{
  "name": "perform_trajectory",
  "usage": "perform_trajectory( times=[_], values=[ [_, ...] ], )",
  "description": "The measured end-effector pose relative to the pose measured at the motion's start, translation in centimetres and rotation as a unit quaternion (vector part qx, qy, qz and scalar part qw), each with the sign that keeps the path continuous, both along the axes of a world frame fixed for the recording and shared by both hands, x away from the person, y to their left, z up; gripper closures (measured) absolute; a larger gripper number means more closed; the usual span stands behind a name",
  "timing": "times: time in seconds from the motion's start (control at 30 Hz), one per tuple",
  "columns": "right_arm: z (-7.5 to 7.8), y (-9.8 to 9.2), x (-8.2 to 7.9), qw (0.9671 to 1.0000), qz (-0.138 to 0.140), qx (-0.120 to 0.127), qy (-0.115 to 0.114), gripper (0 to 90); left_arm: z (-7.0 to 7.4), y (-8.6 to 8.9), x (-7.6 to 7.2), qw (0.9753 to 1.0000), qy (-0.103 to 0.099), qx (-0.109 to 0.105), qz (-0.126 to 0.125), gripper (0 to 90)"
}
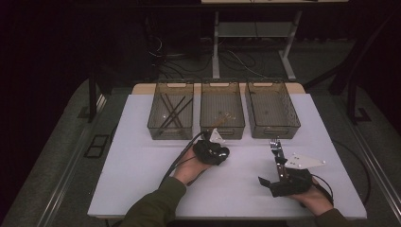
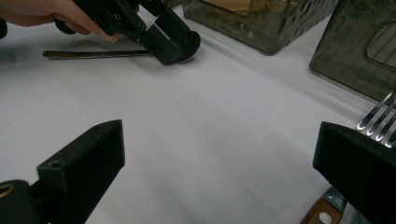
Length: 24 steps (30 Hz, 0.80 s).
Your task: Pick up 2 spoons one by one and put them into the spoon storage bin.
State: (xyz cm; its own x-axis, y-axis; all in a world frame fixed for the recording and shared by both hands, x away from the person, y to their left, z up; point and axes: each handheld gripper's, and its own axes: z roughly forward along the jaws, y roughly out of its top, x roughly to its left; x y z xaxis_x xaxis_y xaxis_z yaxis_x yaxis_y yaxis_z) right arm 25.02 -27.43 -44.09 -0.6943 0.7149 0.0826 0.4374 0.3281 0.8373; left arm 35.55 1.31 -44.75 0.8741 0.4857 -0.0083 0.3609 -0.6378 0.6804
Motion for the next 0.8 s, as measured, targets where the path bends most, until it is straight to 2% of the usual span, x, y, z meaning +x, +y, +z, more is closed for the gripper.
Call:
perform_trajectory(
  times=[0.13,0.27,0.3,0.33,0.57,0.67,0.8],
  values=[
    [0.0,0.0,0.0,1.0,0.0,0.0,0.0,1.9,0.04,0.07,0.08,1.0,0.007,-0.004,0.001,60.2],
    [0.0,0.0,0.01,1.0,0.0,0.0,0.0,1.9,0.11,-0.06,-0.05,1.0,0.005,-0.002,-0.002,61.1],
    [0.0,-0.01,0.02,1.0,0.0,0.0,0.0,1.9,0.31,0.06,-0.1,1.0,-0.003,-0.006,0.0,68.2],
    [0.0,-0.02,0.02,1.0,0.0,0.001,0.0,1.9,0.45,0.15,-0.05,0.9999,0.0,-0.01,-0.003,75.7],
    [0.01,-0.04,0.02,1.0,0.0,0.001,0.0,1.9,0.8,0.21,-0.13,0.9995,0.004,-0.022,-0.022,85.8],
    [0.0,-0.03,0.02,1.0,0.0,0.001,0.0,1.9,0.82,0.13,-0.24,0.9994,0.006,-0.025,-0.024,87.6],
    [0.02,-0.01,-0.01,1.0,0.0,0.001,-0.001,1.9,0.81,0.41,0.05,0.9991,0.021,-0.03,-0.023,87.9]
  ],
)
